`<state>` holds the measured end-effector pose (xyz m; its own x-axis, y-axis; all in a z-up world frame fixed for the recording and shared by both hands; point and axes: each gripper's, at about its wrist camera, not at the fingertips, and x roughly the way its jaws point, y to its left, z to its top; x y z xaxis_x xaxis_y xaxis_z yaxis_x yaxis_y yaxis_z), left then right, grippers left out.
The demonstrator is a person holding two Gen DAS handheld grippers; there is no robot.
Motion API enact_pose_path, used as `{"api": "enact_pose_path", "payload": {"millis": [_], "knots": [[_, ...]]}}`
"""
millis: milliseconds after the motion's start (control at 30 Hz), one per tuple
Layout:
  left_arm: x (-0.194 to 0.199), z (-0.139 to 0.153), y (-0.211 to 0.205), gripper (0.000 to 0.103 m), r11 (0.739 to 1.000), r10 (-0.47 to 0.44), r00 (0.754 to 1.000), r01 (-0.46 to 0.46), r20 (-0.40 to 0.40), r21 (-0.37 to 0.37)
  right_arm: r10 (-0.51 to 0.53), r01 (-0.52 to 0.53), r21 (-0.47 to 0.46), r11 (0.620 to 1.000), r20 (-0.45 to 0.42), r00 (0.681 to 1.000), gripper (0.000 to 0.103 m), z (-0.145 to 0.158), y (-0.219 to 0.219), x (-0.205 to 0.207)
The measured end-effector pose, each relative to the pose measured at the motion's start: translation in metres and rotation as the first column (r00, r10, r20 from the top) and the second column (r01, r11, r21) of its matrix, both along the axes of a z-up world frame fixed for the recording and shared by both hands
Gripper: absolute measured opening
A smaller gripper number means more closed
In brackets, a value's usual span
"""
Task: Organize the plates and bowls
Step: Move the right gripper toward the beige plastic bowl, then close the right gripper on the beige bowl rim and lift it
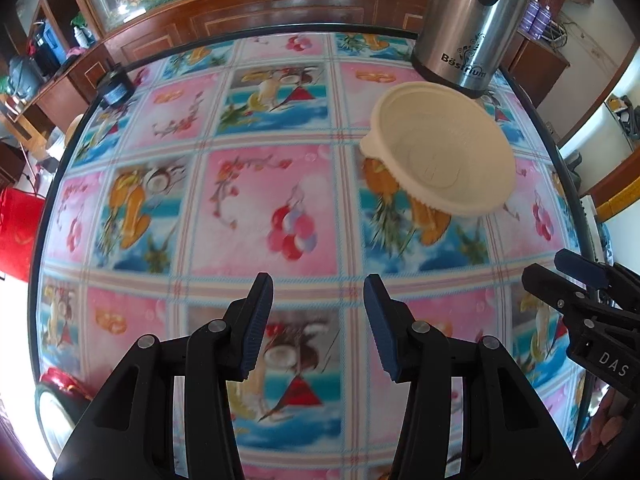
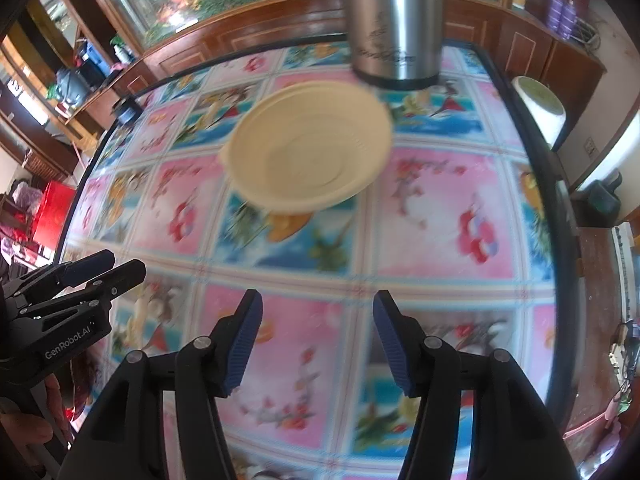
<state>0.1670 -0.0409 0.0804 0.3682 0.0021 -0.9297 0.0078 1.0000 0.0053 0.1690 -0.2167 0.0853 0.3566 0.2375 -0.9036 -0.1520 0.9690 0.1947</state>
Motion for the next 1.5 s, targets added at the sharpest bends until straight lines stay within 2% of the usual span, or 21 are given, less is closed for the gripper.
{"api": "enact_pose_path", "payload": {"millis": [267,500,733,1067,1100,1133,1167,1200,1267,1300,1400,1500], "knots": [[0.045,-0.001,-0.017,0.047,1.0,0.015,1.0,-0.014,0.027,-0.008,-0.041,0.041,0.033,0.999,0.022,0.999,0.062,0.0,-0.027,0.033],[0.082,-0.015,-0.025,0.048,0.999,0.041,0.999,-0.041,-0.004,-0.031,-0.044,0.042,0.046,0.998,0.028,0.999,0.063,-0.005,-0.031,0.071],[0.094,-0.015,-0.025,0.05,0.997,0.057,0.998,-0.057,-0.004,-0.055,-0.024,0.023,0.028,0.999,0.012,1.0,0.063,-0.016,-0.03,0.092],[0.107,-0.029,-0.035,0.05,0.997,0.047,0.998,-0.05,-0.053,-0.059,0.0,0.0,0.043,0.999,-0.008,1.0,0.062,-0.025,-0.027,0.103],[0.109,-0.033,-0.036,0.05,0.997,0.042,0.997,-0.046,-0.061,-0.061,0.007,-0.007,0.041,0.999,-0.005,1.0,0.054,-0.025,-0.026,0.103],[0.11,-0.037,-0.037,0.05,0.997,0.04,0.997,-0.044,-0.066,-0.058,0.013,-0.013,0.041,0.999,-0.005,1.0,0.031,-0.025,-0.025,0.103],[0.11,-0.04,-0.037,0.05,0.998,0.038,0.997,-0.041,-0.072,-0.046,0.017,-0.017,0.04,0.999,-0.007,1.0,0.02,-0.027,-0.024,0.104],[0.11,-0.043,-0.038,0.043,0.999,0.034,0.997,-0.037,-0.075,-0.037,0.023,-0.022,0.038,0.999,-0.009,1.0,0.016,-0.028,-0.023,0.105],[0.111,-0.048,-0.038,0.031,0.998,0.027,0.996,-0.031,-0.089,-0.053,0.028,-0.028,0.037,0.999,-0.006,1.0,0.014,-0.03,-0.023,0.106],[0.11,-0.049,-0.039,0.028,0.998,0.022,0.995,-0.028,-0.097,-0.061,0.031,-0.031,0.05,0.998,-0.001,1.0,0.013,-0.03,-0.023,0.106],[0.106,-0.046,-0.043,0.026,1.0,0.004,0.997,-0.006,-0.073,-0.021,0.04,-0.04,0.041,0.998,0.007,0.999,0.013,-0.028,-0.02,0.101],[0.1,-0.044,-0.04,0.025,1.0,0.006,0.997,-0.008,-0.072,-0.027,0.045,-0.045,0.03,0.999,0.005,0.999,0.013,-0.029,-0.018,0.096]]}}
